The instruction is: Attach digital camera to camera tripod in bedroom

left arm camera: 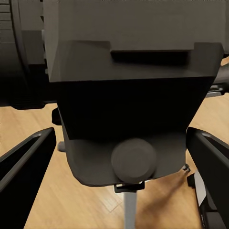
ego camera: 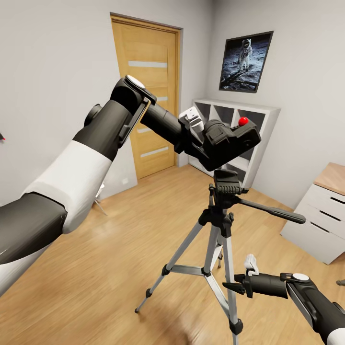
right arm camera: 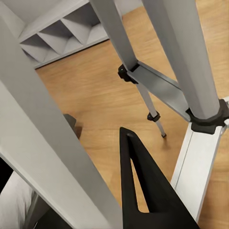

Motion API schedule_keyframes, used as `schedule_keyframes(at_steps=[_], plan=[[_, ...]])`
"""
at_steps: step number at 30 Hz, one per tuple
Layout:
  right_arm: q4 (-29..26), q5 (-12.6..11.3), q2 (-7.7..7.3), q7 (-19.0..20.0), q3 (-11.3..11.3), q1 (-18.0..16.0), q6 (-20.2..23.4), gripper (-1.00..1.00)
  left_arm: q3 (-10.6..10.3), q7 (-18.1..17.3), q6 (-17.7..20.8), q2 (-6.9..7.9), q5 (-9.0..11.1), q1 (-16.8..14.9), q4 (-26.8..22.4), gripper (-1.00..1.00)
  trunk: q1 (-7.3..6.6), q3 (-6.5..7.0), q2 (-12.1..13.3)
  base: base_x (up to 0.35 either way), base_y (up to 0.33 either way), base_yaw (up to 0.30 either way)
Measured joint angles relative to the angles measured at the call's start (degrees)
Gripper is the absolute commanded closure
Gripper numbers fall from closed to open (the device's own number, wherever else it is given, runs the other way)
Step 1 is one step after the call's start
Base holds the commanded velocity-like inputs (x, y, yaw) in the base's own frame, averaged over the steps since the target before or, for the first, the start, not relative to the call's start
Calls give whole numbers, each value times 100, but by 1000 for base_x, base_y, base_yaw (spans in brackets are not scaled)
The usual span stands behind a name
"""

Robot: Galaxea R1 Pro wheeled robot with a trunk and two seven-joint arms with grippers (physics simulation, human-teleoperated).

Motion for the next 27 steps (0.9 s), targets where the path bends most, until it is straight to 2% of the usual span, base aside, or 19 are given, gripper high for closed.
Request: schedule_keyframes(at_steps=[7,11,14,17,18,22,23,25,27], plan=[[-2,-11,-1,-21,1,0,9,100,-11,0,-8,72,89,-75,-5,100,0,0,0,0,0,0],[-1,-14,-1,-25,1,0,9,100,-66,0,-10,130,233,-145,-2,100,0,0,0,0,0,0],[-3,-14,0,-27,2,1,10,100,-215,0,-10,180,394,-221,6,100,0,0,0,0,0,0],[2,-16,3,-30,0,0,10,100,-499,0,-10,247,699,-335,61,100,0,0,0,0,0,0],[-1,-13,5,-31,-1,0,10,100,-634,0,-10,266,860,-378,101,100,0,0,0,0,0,0],[3,-15,6,-31,-1,-1,10,100,-925,0,-10,299,1067,-450,144,100,0,0,-1,0,0,0],[2,-14,6,-30,-2,-1,10,100,-1075,0,-10,306,1126,-475,188,100,0,0,0,0,0,0],[3,-16,6,-32,0,-1,10,100,-1234,-2,-9,310,1180,-498,258,100,0,0,0,0,0,0],[2,-18,6,-35,2,-1,10,100,-1512,-12,-9,313,1340,-565,369,100,0,0,-1,0,0,0]])
